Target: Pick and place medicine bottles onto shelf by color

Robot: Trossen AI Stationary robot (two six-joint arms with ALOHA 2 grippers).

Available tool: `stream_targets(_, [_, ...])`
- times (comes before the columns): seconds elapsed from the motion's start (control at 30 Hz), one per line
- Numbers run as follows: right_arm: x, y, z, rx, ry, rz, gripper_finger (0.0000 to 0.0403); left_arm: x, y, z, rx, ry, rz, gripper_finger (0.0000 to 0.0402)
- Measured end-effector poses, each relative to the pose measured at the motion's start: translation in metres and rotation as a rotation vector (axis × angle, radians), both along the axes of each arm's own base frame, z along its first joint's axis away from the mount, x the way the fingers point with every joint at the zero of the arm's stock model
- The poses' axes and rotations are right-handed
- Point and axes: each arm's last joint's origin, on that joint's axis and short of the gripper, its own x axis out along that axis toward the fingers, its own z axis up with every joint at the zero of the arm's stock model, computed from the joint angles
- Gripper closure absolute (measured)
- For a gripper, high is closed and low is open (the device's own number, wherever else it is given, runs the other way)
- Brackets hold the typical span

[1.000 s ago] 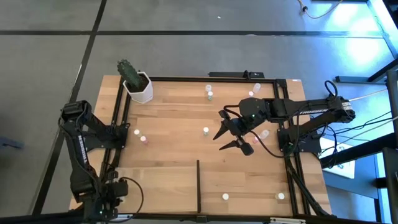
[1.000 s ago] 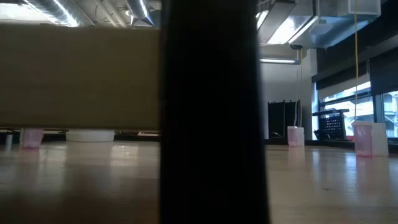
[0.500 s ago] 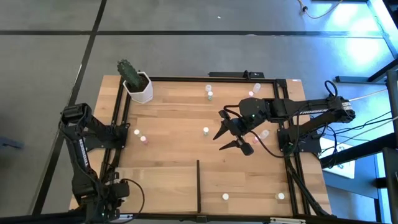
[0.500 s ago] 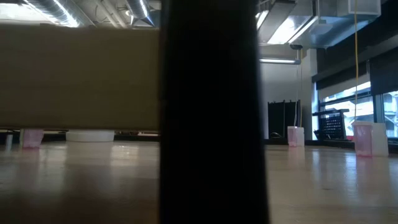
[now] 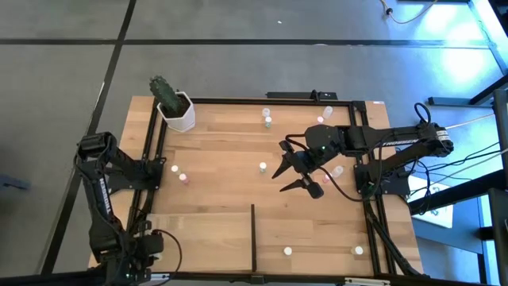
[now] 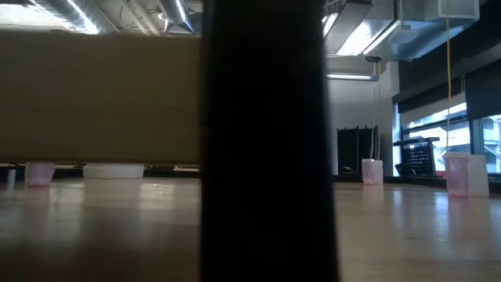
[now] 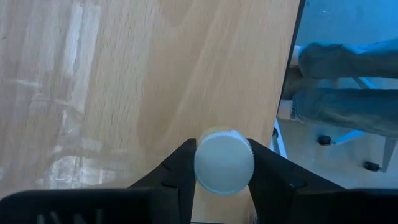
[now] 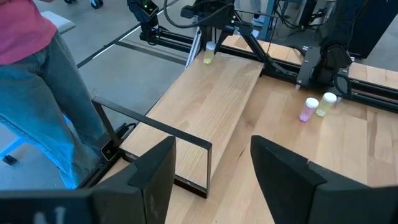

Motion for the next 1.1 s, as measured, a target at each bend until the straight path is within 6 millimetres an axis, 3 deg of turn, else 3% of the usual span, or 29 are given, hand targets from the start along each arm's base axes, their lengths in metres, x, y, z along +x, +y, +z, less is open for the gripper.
stream_targets(0.83, [0.0,0.0001,0.0,0.0,0.0,0.001,0.0192,0.0003,-0.0004,0.0001,-0.006,-0.001,0.002,0.0162])
stream_targets(1.1, [0.0,0.0,0.0,0.0,0.0,0.0,0.0192,0.0002,-0.0004,0.0002,-0.014,0.006,0.021,0.0153])
